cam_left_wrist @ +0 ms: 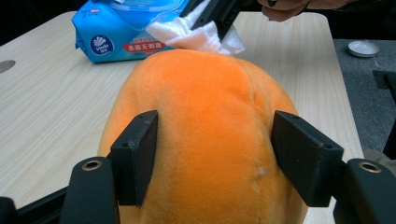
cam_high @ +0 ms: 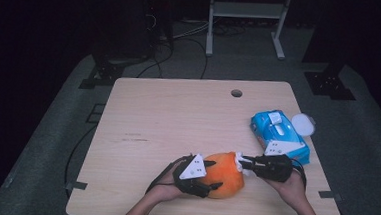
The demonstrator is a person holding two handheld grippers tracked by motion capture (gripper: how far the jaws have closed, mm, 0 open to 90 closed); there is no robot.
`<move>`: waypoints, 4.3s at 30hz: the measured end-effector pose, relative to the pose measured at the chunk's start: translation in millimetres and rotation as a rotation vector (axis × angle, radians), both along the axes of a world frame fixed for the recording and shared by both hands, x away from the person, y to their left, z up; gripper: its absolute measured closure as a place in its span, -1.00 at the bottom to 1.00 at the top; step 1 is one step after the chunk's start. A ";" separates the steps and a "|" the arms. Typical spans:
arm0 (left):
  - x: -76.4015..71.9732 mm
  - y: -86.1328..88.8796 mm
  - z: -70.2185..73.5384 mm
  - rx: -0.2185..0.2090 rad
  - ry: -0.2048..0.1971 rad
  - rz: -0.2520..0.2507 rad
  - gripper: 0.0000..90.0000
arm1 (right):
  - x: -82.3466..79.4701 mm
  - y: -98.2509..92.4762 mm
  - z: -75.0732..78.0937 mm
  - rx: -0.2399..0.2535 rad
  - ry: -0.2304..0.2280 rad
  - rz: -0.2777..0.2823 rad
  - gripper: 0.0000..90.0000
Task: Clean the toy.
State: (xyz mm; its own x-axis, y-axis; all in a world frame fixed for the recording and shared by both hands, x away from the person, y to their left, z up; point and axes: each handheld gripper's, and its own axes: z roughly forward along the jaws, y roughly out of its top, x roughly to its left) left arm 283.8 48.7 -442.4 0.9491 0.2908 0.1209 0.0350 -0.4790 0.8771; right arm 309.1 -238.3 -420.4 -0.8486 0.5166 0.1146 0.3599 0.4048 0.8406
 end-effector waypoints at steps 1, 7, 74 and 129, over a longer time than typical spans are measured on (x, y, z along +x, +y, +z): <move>0.4 0.2 -0.8 -0.006 0.006 -0.001 -0.26 | -1.7 5.6 4.9 -0.006 -0.022 -0.001 0.71; 1.4 2.7 4.7 -0.025 0.031 -0.013 -0.35 | -2.3 15.0 7.5 0.000 -0.035 0.020 0.71; 1.3 -5.8 5.6 -0.007 0.050 0.063 -0.30 | -11.7 21.4 15.6 -0.037 -0.058 0.061 0.70; 13.6 9.7 13.8 -0.039 0.125 0.079 -0.54 | -19.1 32.6 25.7 -0.084 -0.139 0.096 0.71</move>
State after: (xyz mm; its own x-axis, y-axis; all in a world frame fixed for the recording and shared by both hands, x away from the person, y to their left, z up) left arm 297.4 58.4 -428.6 0.9302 0.3669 -0.0100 0.1814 -0.4359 0.8815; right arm 290.0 -205.6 -394.7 -0.8989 0.4356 -0.0470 0.1995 0.5024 0.8413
